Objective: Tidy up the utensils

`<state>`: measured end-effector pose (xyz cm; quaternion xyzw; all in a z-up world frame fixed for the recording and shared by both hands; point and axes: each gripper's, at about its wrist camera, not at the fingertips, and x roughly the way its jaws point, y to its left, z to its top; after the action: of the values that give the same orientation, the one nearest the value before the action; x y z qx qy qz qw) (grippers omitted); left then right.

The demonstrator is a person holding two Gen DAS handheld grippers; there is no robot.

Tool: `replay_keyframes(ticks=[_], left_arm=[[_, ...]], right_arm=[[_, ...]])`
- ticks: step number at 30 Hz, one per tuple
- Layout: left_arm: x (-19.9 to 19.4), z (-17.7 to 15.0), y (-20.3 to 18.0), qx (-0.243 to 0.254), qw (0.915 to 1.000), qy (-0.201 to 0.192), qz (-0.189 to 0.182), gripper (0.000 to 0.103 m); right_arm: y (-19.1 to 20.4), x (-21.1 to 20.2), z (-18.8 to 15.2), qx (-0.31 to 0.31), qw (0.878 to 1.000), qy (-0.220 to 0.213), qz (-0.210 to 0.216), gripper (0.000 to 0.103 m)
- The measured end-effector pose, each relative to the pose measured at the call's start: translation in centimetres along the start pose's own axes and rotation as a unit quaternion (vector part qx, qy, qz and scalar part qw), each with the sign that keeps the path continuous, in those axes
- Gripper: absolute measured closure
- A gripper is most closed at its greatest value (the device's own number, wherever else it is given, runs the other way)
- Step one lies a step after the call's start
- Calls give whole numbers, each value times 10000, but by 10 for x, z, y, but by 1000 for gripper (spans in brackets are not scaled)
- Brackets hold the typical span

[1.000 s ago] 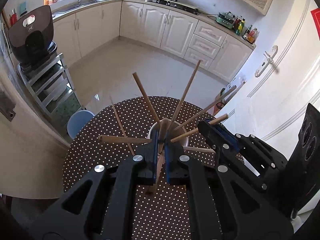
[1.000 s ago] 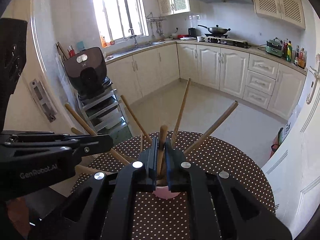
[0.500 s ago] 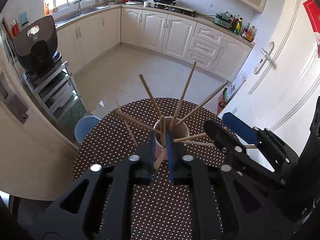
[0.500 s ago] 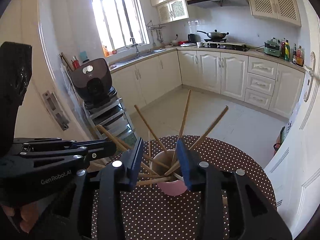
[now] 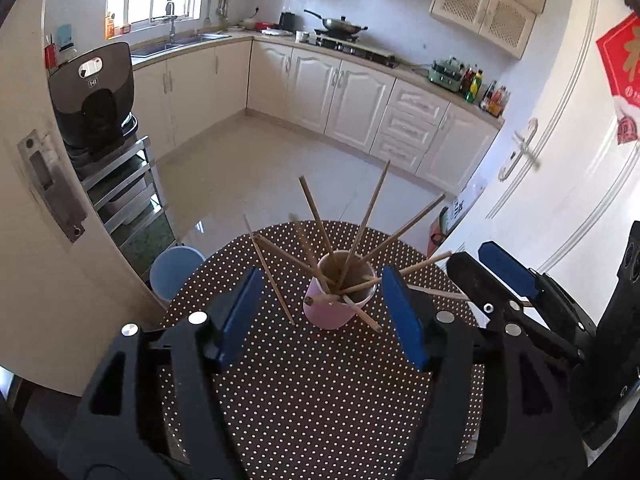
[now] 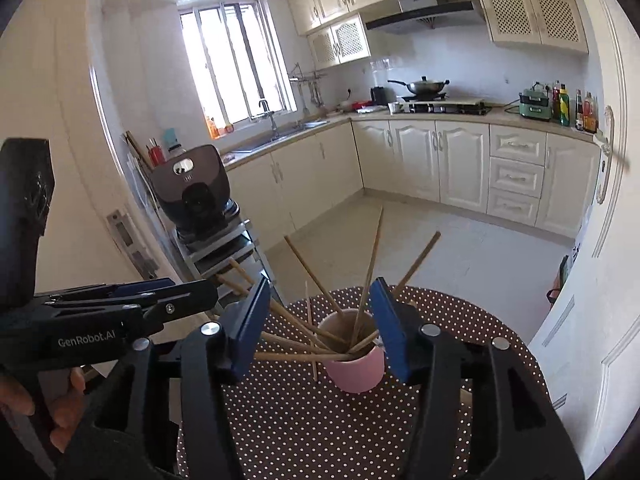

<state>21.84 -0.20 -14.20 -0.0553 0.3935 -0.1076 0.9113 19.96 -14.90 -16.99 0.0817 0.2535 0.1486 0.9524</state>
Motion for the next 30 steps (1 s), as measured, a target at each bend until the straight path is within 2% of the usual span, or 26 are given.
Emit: replay_keyframes(ticks=[9, 13, 17, 27, 30], left_arm=[[-22, -10, 11, 103, 9996, -271, -65, 37], [-22, -17, 27, -15, 9998, -211, -59, 36], [-22, -20, 39, -139, 9997, -176, -138, 36], [-14, -22, 38, -95, 9996, -91, -269, 36], [-9, -26, 37, -58, 9995, -28, -303, 36]], right_arm=[[7, -24, -2, -144, 9995, -215, -186, 50], [8, -31, -9, -100, 9995, -206, -216, 50], [10, -41, -3, -111, 9991, -349, -195, 44], [-3, -46, 10, 61, 9988, -462, -165, 42], [-15, -50, 11, 321, 9983, -434, -231, 42]])
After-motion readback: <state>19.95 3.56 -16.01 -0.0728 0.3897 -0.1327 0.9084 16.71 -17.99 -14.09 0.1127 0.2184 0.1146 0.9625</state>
